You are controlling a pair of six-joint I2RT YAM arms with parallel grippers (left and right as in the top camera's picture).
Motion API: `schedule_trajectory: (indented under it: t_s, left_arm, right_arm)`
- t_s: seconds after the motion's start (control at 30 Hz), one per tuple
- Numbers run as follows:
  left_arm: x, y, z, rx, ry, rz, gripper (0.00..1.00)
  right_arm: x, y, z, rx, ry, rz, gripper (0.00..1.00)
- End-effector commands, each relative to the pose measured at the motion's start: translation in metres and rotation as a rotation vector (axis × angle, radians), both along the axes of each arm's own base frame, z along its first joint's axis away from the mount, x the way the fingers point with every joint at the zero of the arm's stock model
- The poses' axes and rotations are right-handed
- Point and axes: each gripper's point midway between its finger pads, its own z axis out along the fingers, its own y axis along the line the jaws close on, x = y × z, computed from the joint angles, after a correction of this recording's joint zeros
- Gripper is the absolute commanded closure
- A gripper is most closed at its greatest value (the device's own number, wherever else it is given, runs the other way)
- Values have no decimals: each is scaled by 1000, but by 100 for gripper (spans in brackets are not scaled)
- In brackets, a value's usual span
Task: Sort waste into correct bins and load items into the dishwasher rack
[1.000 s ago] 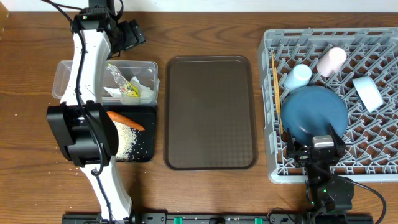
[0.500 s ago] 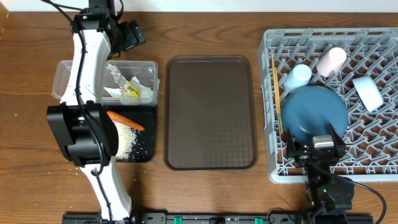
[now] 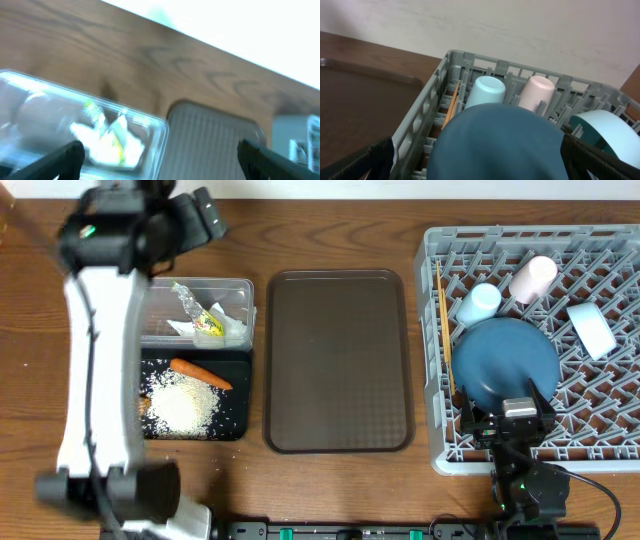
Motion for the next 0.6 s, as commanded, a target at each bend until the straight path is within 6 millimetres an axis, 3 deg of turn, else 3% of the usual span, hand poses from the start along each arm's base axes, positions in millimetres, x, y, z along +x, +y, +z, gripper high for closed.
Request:
schedule_trajectory:
  t_s: [0.0,0.23,0.37,0.5,0.57]
  left_arm:
    - [-21,3,11,48,8,-41,2]
    - [-76,2,18,59,20,-55,2]
    - [-102,4,2,71,1,-44,2]
    - [-111,11,-21,101,-67,-15,2]
    - [-114,11,-42,101,-85,-14,2]
  right_arm:
    - [0,-1,0,-13,-1,-1,1]
    - [0,-1,0,-13,-1,-1,1]
    - [0,-1,0,-13,-1,-1,1]
    - [0,-1,0,-13,-1,0,1]
    - [0,-1,0,-13,-1,0,1]
